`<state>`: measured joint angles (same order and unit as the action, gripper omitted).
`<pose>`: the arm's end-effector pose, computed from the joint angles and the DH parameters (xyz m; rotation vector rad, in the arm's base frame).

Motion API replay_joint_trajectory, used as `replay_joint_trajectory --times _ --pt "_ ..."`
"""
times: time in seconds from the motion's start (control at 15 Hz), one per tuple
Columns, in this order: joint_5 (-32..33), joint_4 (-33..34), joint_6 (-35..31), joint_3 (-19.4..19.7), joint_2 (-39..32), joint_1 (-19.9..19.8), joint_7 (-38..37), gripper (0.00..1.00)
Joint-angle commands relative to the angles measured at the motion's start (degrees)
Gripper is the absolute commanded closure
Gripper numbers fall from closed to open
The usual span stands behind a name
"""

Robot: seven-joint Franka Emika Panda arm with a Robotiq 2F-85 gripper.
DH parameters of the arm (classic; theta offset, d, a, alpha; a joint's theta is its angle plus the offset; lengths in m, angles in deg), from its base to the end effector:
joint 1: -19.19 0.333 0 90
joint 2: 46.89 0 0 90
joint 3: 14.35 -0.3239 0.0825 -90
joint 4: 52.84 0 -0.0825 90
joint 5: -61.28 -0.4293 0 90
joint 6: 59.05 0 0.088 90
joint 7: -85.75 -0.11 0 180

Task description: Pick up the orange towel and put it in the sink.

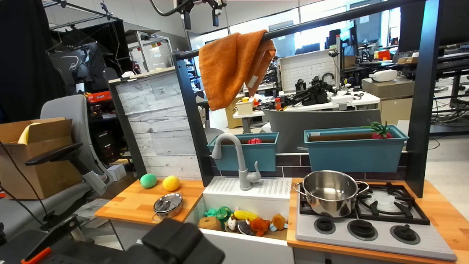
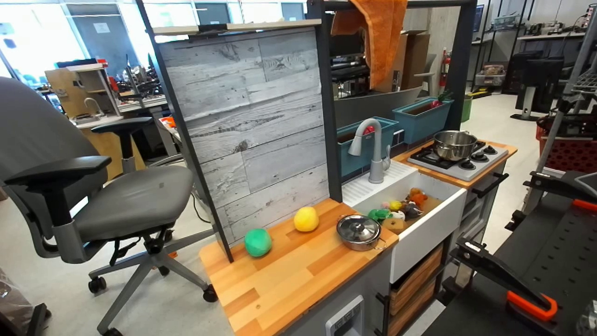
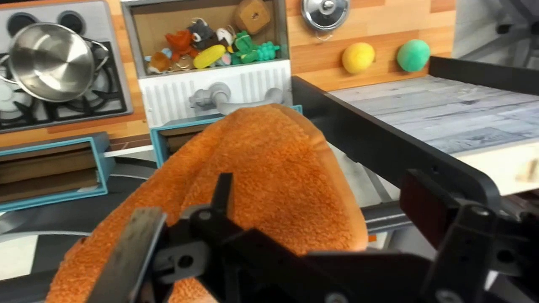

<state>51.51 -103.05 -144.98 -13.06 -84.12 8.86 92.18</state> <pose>0.7611 -0.1300 0.5318 -2.9806 0.1137 0.0025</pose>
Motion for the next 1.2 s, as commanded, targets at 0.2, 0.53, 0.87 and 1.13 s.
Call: replay_joint_trajectory --times 0.2,0.53,0.87,1.13 --pt "-14.62 19.45 7.83 -3.80 -12.64 -6.12 -10.80 0.00" --pt "-13.50 22.89 6.83 -3.03 -14.55 -6.09 -28.02 0.00" --pt "-11.98 26.04 5.78 -2.17 -15.25 -5.18 -45.17 0.00" --pt "-10.86 25.39 10.03 -2.38 -16.52 -5.26 -56.19 0.00"
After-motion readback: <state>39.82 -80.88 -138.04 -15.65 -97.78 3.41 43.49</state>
